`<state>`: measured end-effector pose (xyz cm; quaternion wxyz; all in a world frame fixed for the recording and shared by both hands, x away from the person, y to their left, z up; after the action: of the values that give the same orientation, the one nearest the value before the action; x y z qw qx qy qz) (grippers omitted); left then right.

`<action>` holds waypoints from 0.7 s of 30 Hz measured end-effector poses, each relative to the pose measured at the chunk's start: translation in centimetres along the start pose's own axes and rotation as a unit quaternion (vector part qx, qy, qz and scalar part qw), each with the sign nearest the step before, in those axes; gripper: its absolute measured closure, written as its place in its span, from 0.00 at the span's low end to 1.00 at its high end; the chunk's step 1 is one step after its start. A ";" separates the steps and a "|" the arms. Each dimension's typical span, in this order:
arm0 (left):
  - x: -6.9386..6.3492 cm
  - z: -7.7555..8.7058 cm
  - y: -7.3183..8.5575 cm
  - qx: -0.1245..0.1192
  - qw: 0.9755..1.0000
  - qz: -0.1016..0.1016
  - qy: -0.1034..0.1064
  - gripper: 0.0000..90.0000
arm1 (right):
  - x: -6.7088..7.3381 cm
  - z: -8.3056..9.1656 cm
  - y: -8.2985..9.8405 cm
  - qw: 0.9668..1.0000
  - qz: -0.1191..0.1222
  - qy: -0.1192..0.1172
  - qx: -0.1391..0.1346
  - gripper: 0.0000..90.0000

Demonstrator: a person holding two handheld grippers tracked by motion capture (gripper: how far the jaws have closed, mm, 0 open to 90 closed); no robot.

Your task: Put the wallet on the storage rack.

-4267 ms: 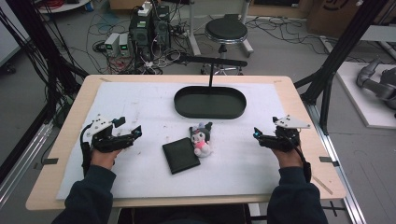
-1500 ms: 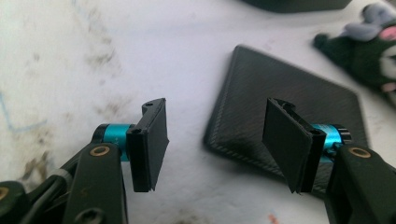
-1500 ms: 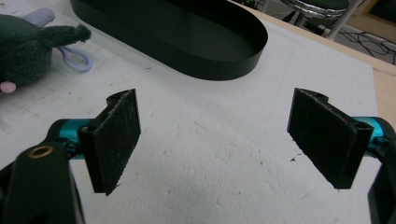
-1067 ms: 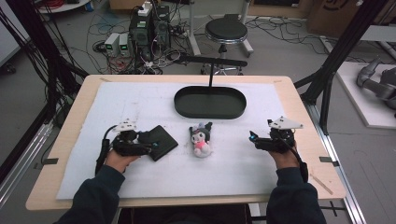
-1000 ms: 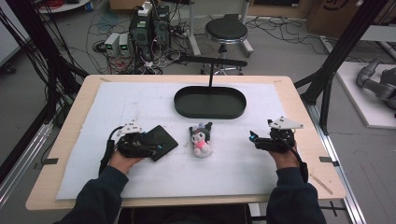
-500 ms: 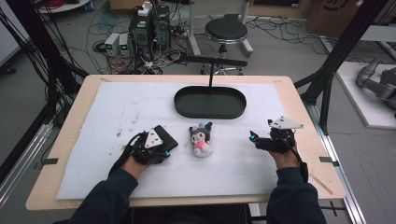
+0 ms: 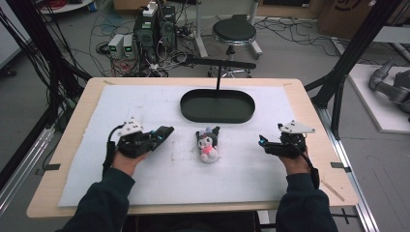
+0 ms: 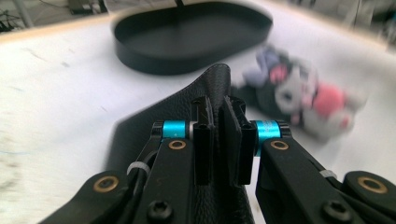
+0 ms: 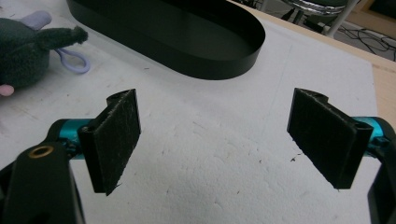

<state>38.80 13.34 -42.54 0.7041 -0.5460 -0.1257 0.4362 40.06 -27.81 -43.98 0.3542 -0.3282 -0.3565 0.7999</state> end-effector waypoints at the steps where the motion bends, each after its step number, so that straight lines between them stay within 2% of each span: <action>1: 0.4 0.7 -0.8 -0.014 1.000 0.015 0.002 0.91 | 0.0 0.0 0.0 1.000 0.001 0.000 -0.001 0.19; 4: 0.9 1.9 -2.3 -0.037 0.999 0.037 0.008 0.92 | 0.0 0.0 -0.1 1.000 0.000 0.002 -0.002 0.20; 8: 1.0 2.6 -3.5 -0.047 0.998 0.050 0.014 0.92 | 0.0 0.0 -0.1 1.000 0.000 0.001 -0.002 0.19; 9: 0.8 2.7 -3.9 -0.045 0.997 0.063 0.027 0.92 | -0.1 0.0 -0.1 1.000 -0.001 0.002 -0.002 0.19; 10: 0.8 2.7 -3.9 -0.045 0.997 0.063 0.027 0.92 | -0.1 0.0 -0.1 1.000 -0.001 0.002 -0.002 0.20; 11: 0.6 2.5 -3.9 -0.040 0.995 0.083 0.047 0.92 | -0.1 0.0 -0.1 1.000 0.000 0.002 -0.002 0.19; 12: 0.6 2.5 -3.9 -0.040 0.995 0.083 0.047 0.92 | -0.1 0.0 -0.1 1.000 0.000 0.002 -0.002 0.19; 15: 0.3 1.9 -3.4 -0.023 0.993 0.097 0.065 0.92 | 0.0 0.0 -0.1 1.000 0.000 0.001 -0.002 0.19; 18: 0.5 1.3 -2.8 -0.012 0.994 0.094 0.055 0.92 | 0.0 0.0 -0.1 1.000 0.000 0.001 -0.001 0.20; 20: 1.1 0.9 -2.4 -0.006 0.995 0.092 0.038 0.92 | 0.1 0.0 -0.1 1.000 -0.001 0.000 -0.001 0.20; 21: 1.6 0.6 -2.2 -0.012 0.995 0.092 0.028 0.91 | 0.1 0.0 -0.1 1.000 0.001 0.000 -0.001 0.19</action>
<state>40.42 14.95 -40.83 0.6577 -0.5756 -0.0604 0.4821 40.05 -27.72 -43.96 0.3530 -0.3285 -0.3570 0.8000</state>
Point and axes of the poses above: each handheld gripper's, and its own axes: z roughly backward along the jaws, y roughly out of its underside, x roughly to its left, the point moved 8 cm from there along -z, roughly forward along the jaws, and after that the axes turned 9 degrees about z, right-handed, at the moved point
